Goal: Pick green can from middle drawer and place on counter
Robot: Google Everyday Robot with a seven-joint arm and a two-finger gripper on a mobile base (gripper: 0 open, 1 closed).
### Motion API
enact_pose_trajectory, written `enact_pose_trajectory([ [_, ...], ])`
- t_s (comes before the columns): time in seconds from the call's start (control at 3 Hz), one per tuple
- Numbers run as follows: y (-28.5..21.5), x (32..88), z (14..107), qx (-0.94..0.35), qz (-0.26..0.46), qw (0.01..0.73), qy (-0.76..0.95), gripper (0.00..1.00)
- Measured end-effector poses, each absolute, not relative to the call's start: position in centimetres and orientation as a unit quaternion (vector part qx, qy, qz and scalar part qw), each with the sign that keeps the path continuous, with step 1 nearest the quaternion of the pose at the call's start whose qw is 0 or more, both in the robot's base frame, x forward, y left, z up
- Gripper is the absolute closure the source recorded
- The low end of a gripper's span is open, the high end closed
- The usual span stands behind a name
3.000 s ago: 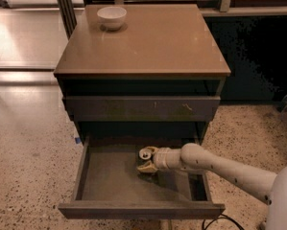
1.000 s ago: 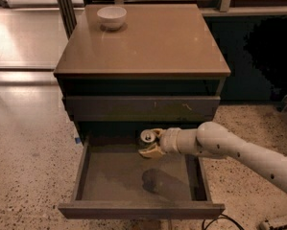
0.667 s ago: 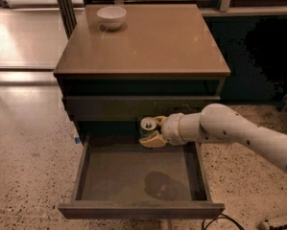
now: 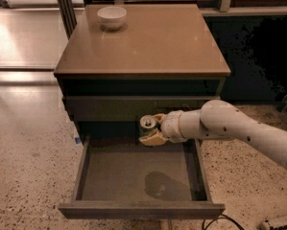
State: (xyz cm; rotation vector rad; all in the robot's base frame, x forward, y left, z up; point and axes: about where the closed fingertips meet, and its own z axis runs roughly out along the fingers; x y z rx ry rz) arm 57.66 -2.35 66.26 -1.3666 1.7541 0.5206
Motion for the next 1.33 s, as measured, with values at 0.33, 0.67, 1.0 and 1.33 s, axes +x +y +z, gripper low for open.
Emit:
enact_pose_trajectory([
  [0.33,-2.0,58.8,70.3,-0.556,0.216,0.424,0.681,1.00],
  [0.67,-1.9,60.2,75.2,-0.555,0.241,0.432,0.669,1.00],
  [1.0,-1.9,61.5,80.6,-0.558,0.253,0.426,0.666,1.00],
  [1.33,-1.9,63.3,86.2,-0.559,0.264,0.413,0.668,1.00],
])
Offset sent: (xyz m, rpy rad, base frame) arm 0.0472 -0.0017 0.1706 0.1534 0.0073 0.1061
